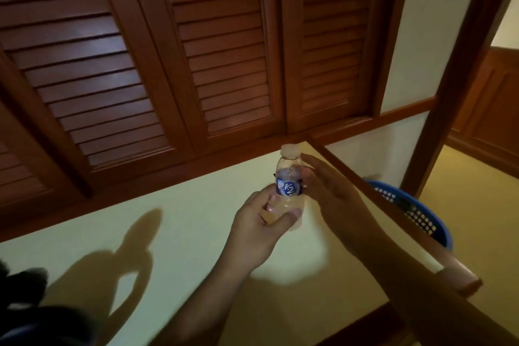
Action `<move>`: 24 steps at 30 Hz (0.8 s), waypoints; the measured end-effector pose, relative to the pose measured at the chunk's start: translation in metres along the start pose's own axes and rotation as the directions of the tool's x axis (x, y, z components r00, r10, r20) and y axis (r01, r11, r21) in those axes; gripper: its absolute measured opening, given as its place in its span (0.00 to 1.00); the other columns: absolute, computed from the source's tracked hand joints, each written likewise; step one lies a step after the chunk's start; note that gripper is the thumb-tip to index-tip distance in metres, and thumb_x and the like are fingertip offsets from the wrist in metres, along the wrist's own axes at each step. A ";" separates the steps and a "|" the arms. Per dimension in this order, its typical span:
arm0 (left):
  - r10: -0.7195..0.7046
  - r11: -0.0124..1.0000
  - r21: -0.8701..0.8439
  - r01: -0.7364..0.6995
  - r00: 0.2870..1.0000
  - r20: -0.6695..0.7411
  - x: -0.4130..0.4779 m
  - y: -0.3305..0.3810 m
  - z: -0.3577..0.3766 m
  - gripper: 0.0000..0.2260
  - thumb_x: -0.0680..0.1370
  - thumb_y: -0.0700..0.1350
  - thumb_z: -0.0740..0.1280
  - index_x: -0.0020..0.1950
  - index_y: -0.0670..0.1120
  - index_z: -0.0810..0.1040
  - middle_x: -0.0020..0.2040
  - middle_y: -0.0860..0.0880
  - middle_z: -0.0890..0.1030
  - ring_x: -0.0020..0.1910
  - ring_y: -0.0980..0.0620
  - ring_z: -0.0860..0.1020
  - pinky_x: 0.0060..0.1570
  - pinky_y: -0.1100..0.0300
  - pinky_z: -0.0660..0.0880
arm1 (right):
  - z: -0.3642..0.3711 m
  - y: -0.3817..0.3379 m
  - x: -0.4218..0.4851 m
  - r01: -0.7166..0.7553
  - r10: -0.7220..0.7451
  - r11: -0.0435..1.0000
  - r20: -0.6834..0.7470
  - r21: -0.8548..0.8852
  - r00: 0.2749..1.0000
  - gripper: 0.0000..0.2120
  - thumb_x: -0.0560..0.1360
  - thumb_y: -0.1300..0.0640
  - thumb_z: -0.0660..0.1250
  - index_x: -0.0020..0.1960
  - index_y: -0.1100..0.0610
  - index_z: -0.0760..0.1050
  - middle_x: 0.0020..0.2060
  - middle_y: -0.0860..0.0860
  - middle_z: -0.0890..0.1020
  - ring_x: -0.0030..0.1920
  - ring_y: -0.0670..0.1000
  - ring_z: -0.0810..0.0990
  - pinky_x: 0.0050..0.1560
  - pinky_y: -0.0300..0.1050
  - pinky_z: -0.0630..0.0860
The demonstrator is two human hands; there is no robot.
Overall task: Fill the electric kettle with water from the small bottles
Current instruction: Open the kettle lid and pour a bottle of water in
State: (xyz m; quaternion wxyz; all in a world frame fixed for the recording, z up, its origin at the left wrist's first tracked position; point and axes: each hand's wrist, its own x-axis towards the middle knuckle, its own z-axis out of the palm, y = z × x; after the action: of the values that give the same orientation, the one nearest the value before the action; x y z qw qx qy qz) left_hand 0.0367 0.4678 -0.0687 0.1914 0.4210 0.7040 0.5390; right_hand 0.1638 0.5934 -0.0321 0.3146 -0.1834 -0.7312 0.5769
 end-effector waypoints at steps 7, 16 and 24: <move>-0.093 0.994 0.054 0.100 0.988 -0.124 0.121 -0.027 0.041 0.14 0.78 0.46 0.77 0.62 0.55 0.83 0.49 0.58 0.87 0.48 0.61 0.83 0.49 0.64 0.79 | -0.039 0.091 0.081 -0.184 0.174 0.963 -0.069 -0.198 0.982 0.18 0.84 0.47 0.59 0.73 0.46 0.72 0.69 0.41 0.76 0.68 0.42 0.74 0.68 0.39 0.68; -0.116 0.965 0.210 0.154 0.976 -0.184 0.243 -0.058 0.083 0.18 0.77 0.48 0.77 0.65 0.48 0.81 0.56 0.51 0.86 0.54 0.52 0.84 0.53 0.59 0.79 | -0.047 0.150 0.139 -0.144 0.211 0.806 0.052 -0.574 0.976 0.30 0.83 0.43 0.52 0.80 0.56 0.60 0.77 0.53 0.67 0.77 0.53 0.65 0.78 0.50 0.61; -0.139 0.950 0.256 0.182 0.974 -0.178 0.290 -0.071 0.095 0.19 0.78 0.47 0.76 0.67 0.46 0.79 0.58 0.48 0.86 0.57 0.49 0.84 0.58 0.54 0.79 | -0.048 0.159 0.154 -0.154 0.181 0.785 -0.015 -0.600 0.983 0.27 0.85 0.48 0.55 0.82 0.54 0.56 0.80 0.51 0.62 0.79 0.49 0.60 0.78 0.47 0.58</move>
State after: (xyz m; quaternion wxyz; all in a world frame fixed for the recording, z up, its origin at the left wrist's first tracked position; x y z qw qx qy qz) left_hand -0.0879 0.7521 -0.1140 0.1191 0.3405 0.8158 0.4521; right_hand 0.0677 0.7679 -0.1395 0.1723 -0.3248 -0.8631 0.3462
